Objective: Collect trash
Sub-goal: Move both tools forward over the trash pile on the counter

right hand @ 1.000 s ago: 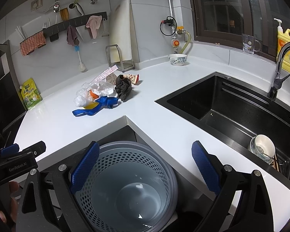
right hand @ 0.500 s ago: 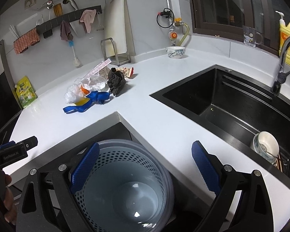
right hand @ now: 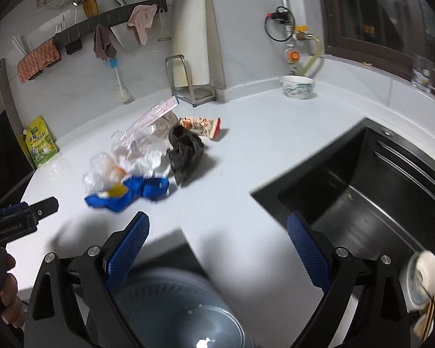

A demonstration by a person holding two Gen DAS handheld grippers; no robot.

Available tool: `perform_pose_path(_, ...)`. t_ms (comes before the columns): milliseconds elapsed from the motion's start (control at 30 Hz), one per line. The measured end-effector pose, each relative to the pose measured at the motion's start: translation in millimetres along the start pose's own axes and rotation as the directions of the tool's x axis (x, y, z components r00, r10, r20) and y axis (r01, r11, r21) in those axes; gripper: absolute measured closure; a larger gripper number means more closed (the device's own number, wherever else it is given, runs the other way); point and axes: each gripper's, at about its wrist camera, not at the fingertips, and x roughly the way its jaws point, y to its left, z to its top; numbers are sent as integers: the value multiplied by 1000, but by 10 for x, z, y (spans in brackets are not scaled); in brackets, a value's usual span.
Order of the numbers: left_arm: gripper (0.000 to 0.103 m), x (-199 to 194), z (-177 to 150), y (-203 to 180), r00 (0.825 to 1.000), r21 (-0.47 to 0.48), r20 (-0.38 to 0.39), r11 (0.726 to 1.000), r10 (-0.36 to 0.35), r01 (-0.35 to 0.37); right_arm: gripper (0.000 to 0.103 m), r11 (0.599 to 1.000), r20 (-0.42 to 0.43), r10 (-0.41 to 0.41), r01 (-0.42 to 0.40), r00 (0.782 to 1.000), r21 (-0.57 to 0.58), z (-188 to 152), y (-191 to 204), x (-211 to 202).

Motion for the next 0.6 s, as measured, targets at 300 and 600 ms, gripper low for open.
perform_pose_path(300, 6, 397, 329, -47, 1000, -33, -9, 999, -8, 8, 11, 996, -19, 64, -65, 998, -66, 561, 161, 703)
perform_pose_path(600, 6, 573, 415, -101, 1000, -18, -10, 1000, -17, 17, 11, 990, -103, 51, -64, 993, -127, 766, 319, 1262)
